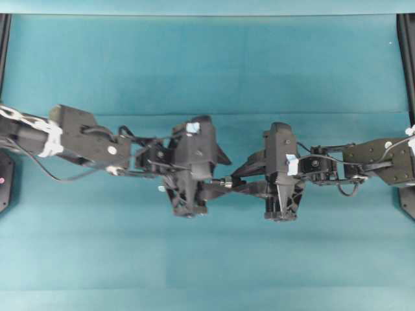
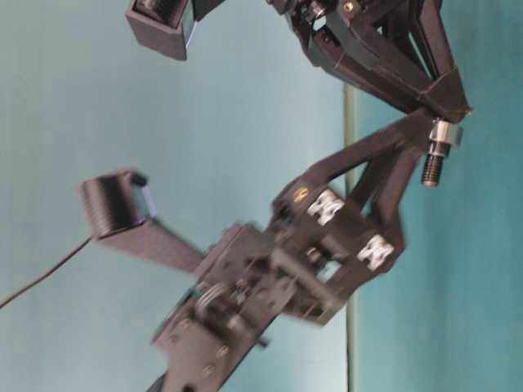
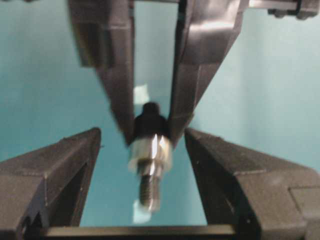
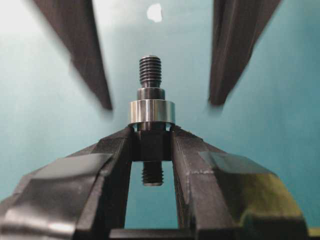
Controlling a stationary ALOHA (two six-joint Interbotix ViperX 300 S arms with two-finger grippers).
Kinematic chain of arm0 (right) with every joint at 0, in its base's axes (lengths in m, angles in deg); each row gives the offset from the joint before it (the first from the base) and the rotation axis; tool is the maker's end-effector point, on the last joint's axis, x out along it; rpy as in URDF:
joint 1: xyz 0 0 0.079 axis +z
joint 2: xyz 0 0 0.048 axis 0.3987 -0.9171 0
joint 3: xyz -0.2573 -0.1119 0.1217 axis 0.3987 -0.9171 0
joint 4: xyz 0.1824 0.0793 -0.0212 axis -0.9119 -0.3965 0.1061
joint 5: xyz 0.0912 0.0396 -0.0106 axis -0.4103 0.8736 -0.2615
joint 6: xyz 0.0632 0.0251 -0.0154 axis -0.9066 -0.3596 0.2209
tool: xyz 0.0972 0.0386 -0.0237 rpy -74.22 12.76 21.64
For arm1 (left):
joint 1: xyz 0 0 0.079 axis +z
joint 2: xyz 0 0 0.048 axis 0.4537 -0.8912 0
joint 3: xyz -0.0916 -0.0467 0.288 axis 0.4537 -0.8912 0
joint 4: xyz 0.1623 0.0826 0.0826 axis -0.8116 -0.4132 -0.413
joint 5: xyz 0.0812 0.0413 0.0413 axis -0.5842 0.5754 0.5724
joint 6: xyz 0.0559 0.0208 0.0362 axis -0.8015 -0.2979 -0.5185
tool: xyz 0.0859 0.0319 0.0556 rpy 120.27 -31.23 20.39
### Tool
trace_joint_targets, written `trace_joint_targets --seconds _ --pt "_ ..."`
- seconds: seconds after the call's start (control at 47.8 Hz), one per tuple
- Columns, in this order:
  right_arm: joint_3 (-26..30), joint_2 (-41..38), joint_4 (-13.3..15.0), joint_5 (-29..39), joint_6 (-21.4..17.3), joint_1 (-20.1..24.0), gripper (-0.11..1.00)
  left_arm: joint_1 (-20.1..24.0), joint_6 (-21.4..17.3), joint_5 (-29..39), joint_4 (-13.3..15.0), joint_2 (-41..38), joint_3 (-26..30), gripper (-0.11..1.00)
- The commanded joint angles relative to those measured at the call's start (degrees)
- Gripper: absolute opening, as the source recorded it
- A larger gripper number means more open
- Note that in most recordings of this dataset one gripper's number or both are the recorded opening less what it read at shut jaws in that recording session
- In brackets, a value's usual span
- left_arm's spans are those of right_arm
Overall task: Insert the washer onto the shaft with both hands.
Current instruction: 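Open the left gripper and pull it away from the shaft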
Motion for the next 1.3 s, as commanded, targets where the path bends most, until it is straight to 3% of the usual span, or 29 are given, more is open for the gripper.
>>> trace_joint_targets --seconds 0.0,0.607,1.276 --pt "0.2 1.4 -0.2 -0.7 0.2 -0.1 -0.01 0.4 0.0 0.9 -0.1 3.3 -0.8 0.77" --pt "-0.1 2.1 -0.4 -0.7 -0.1 -0.1 -0.01 0.4 0.4 2.5 -0.1 19.0 -15.6 0.77" --pt "-0.1 2.1 -0.4 -0.9 -0.2 -0.1 -0.01 0.4 0.4 2.5 -0.1 20.7 -17.2 0.76"
